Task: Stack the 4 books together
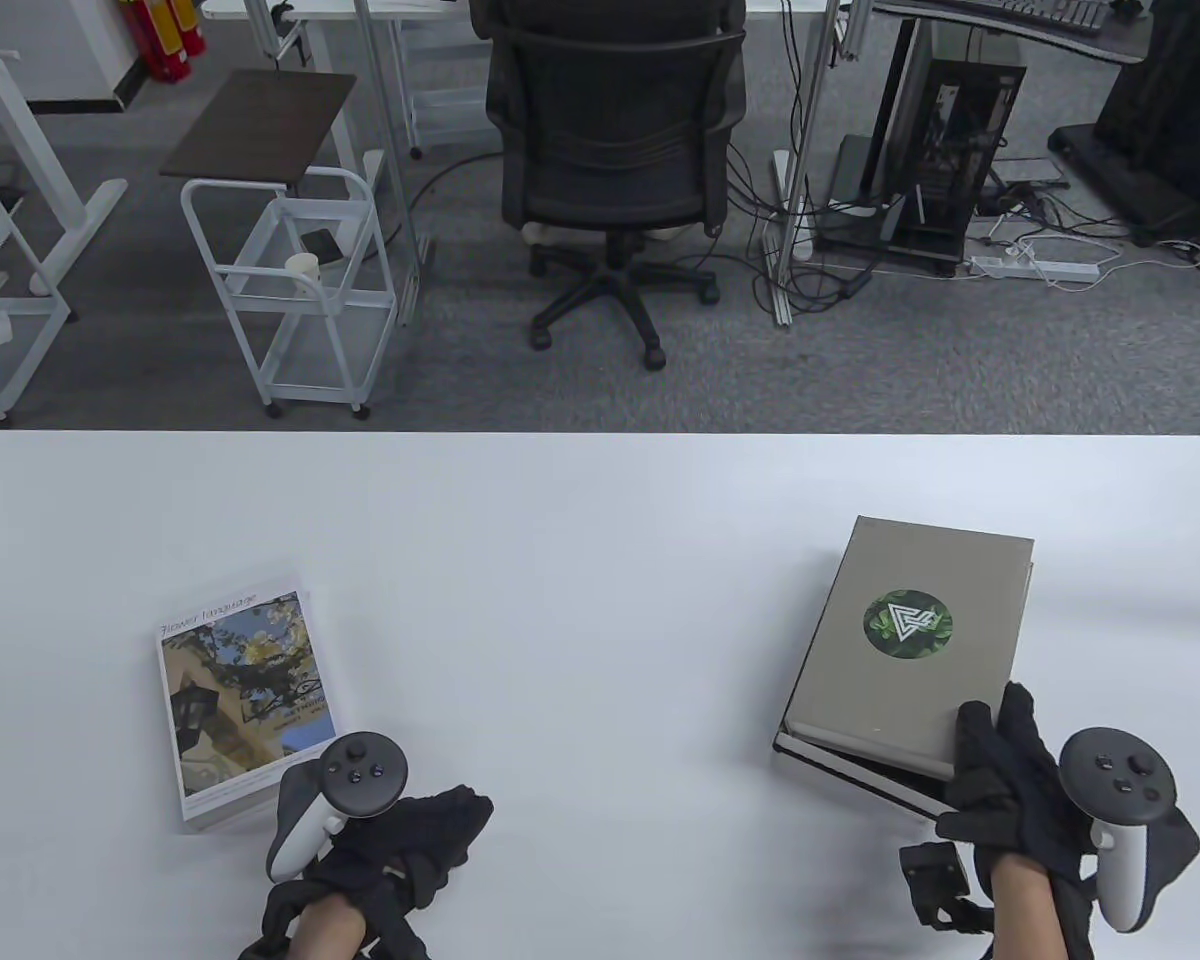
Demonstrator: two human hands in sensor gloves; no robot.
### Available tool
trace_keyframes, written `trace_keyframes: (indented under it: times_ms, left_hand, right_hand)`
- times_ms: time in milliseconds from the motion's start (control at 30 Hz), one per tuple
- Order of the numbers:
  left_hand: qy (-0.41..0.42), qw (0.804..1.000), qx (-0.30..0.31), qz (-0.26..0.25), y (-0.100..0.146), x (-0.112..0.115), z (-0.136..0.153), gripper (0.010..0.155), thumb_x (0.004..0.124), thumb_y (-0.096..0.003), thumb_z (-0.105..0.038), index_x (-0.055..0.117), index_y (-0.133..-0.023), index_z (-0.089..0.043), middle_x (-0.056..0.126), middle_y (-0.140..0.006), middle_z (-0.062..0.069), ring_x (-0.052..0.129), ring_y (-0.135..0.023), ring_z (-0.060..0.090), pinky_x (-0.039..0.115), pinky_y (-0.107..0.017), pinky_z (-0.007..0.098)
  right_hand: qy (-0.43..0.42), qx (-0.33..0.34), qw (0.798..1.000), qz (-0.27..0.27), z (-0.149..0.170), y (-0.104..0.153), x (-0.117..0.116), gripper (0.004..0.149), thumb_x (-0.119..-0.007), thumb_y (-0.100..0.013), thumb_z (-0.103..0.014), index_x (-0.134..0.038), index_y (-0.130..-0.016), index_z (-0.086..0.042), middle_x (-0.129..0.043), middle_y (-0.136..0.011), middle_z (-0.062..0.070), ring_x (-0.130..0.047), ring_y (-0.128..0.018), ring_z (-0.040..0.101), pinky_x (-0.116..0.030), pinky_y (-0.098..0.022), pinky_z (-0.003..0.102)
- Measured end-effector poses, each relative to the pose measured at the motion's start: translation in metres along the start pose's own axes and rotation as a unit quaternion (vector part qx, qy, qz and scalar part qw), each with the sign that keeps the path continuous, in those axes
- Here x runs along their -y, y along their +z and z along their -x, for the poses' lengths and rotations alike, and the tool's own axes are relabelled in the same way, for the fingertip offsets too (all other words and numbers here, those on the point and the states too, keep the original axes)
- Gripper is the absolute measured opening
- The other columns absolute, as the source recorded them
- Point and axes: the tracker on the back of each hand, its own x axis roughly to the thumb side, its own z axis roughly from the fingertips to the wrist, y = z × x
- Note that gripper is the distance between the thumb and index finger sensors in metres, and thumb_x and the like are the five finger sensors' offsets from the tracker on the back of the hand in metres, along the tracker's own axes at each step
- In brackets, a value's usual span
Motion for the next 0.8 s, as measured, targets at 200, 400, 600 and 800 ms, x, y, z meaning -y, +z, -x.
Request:
trace_keyframes:
  times_ms: [200,400,600,800]
  left_hand:
    - [0.001,1.000,-0.002,0.006,0.000,0.001,0.000,0.074,0.057,-0.0491,-0.059,0.064,-0.101,-0.006,0.090,-0.081,0.020,0.101,-0.058,0.040,0.083,-0.039,0.054]
    - [0.002,1.000,-0.004,0.010,0.000,0.001,0.001,0.074,0.057,-0.0491,-0.059,0.064,-0.101,-0.006,0.090,-0.081,0.020,0.101,-0.058,0.040,0.083,-0.039,0.054]
    - [0.003,1.000,-0.006,0.012,0.000,0.002,0.001,0.074,0.057,-0.0491,-0.059,0.063,-0.101,-0.006,0.089,-0.082,0.020,0.100,-0.059,0.040,0.083,-0.040,0.054]
    - [0.001,1.000,-0.010,0.015,-0.002,0.002,0.001,0.074,0.057,-0.0492,-0.059,0.063,-0.101,-0.006,0.089,-0.082,0.020,0.100,-0.058,0.039,0.083,-0.040,0.053]
  right_hand:
    - [0.042,-0.014,0.999,0.013,-0.004,0.000,0.001,0.065,-0.063,-0.068,-0.040,-0.042,-0.115,-0.001,-0.061,-0.102,0.034,-0.087,-0.071,0.041,-0.080,-0.043,0.039]
    - [0.079,-0.011,0.997,0.023,-0.009,0.002,-0.001,0.067,-0.063,-0.068,-0.041,-0.039,-0.115,-0.001,-0.053,-0.107,0.035,-0.076,-0.083,0.048,-0.077,-0.051,0.046]
    - [0.094,-0.008,0.995,0.044,-0.013,0.005,0.000,0.063,-0.062,-0.068,-0.038,-0.040,-0.115,-0.002,-0.048,-0.109,0.035,-0.068,-0.089,0.051,-0.073,-0.056,0.050]
    - [0.140,0.077,0.985,0.063,-0.039,0.019,-0.015,0.061,-0.061,-0.068,-0.034,-0.040,-0.115,-0.002,-0.041,-0.110,0.035,-0.060,-0.092,0.054,-0.068,-0.061,0.054]
